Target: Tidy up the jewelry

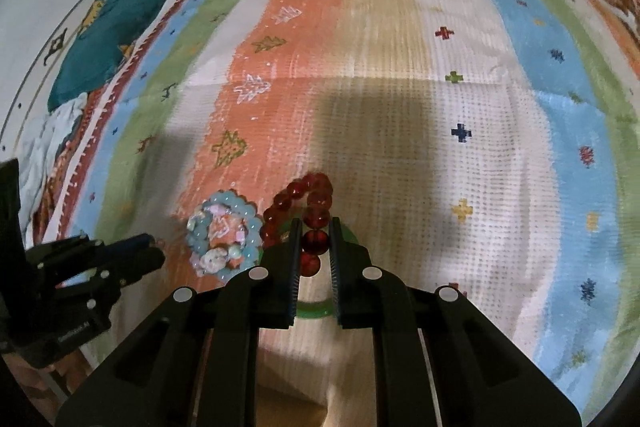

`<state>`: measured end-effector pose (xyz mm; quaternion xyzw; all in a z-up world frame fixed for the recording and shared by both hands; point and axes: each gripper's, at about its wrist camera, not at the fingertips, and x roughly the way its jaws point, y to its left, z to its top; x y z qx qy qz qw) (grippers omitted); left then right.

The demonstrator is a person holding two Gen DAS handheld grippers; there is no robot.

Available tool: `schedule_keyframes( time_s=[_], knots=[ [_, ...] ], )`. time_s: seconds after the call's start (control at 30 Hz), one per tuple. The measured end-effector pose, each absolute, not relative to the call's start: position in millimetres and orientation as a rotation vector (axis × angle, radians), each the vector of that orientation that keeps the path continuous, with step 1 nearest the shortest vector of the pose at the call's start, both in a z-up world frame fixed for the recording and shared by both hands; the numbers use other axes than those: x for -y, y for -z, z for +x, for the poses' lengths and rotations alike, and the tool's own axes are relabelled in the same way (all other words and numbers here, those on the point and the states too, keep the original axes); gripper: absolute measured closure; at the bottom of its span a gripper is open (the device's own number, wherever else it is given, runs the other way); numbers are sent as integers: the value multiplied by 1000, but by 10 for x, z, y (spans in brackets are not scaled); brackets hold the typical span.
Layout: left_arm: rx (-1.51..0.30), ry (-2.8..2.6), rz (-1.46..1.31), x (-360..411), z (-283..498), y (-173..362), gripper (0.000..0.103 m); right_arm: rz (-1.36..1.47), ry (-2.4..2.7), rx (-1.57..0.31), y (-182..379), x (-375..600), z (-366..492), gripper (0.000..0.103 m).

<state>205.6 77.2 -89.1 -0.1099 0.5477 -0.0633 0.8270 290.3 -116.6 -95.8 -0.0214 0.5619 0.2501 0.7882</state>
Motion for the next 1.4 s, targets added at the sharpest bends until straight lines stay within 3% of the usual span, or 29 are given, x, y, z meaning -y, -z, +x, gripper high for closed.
schedule_keyframes(
  time_s=[1.4],
  knots=[
    [-1039,147,-175,-471,1481,377,85,-149,-604,-1000,86,1394,1893,89]
  ],
)
